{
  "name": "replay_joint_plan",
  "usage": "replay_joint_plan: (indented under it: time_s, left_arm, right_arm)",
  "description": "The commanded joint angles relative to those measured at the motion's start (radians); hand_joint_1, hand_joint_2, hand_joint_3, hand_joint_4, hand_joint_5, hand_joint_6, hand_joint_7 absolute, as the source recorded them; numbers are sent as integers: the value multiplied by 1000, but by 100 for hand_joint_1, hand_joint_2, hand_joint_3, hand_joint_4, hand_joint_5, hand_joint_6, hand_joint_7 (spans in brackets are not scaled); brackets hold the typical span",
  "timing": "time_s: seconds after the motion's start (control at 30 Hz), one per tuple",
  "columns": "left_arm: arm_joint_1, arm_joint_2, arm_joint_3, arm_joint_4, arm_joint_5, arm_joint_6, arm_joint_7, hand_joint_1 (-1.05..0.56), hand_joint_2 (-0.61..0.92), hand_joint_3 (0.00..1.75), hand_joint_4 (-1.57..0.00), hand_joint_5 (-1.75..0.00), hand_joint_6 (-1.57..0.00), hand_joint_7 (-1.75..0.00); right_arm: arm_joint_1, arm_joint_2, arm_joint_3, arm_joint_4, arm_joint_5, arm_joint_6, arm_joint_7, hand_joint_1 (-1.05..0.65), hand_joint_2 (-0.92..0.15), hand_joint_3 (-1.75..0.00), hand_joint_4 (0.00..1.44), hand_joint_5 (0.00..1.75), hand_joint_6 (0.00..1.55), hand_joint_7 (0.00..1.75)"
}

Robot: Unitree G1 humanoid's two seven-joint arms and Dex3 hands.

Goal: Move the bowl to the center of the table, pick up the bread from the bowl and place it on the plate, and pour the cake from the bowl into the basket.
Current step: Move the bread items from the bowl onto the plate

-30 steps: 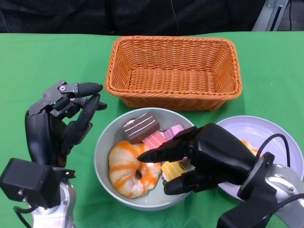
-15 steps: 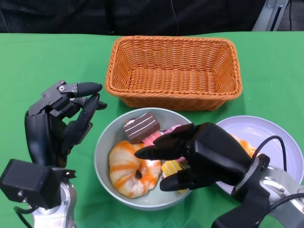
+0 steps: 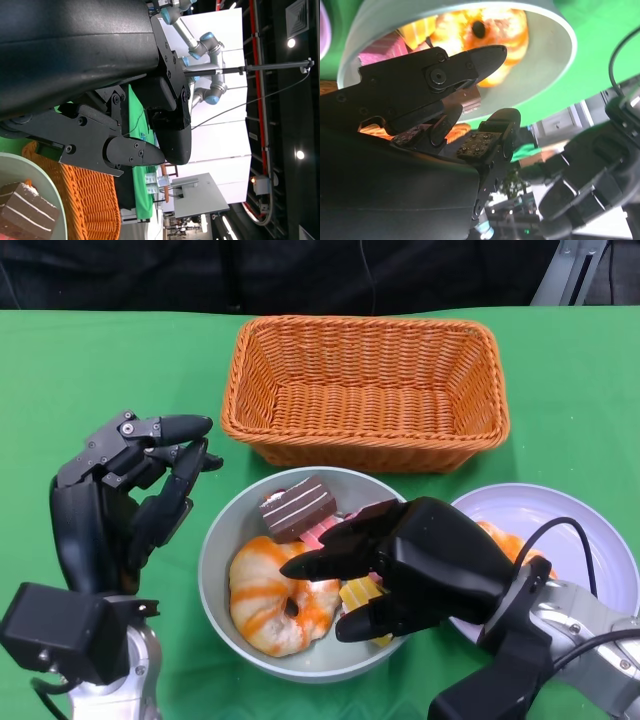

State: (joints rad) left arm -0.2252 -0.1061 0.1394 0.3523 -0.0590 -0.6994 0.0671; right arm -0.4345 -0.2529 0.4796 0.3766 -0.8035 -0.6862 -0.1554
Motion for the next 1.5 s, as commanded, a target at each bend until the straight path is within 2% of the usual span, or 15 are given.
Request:
replay_joint_plan:
  time_s: [0.03,0.43,0.8,0.97,1.13,1.5]
  left_arm:
    - [-10,2,6,8,8,-15,20,-22,92,26,-83,-116,-96,-68]
    - [-20,-15,5,17,-3,-22,11,-21,92,25,-82,-117,-97,-67]
    - [-20,-18,1,15,-8,-22,9,-21,92,26,-82,-117,-98,-67]
    - [-31,-17,3,-12,-9,3,17,-20,92,28,-83,-119,-98,-69]
    - [-48,-12,7,-35,18,33,41,-23,92,25,-81,-120,-96,-71]
    - [-52,-10,-3,-113,45,119,73,-24,92,25,-78,-129,-90,-83]
  right_arm:
    - [-36,-24,9,20,5,6,34,-67,-81,0,76,1,75,1]
    - [-112,-29,14,79,31,-8,77,-66,-81,0,76,0,72,0]
    - [-143,-14,27,119,5,-33,9,-70,-84,-1,76,0,73,0]
    - [-159,-18,17,111,46,-26,69,-69,-86,-1,75,0,74,1]
    - [-166,-32,19,127,35,-36,57,-66,-81,0,77,1,76,1]
    - [-169,-57,16,99,27,-25,67,-69,-85,-1,78,1,76,0]
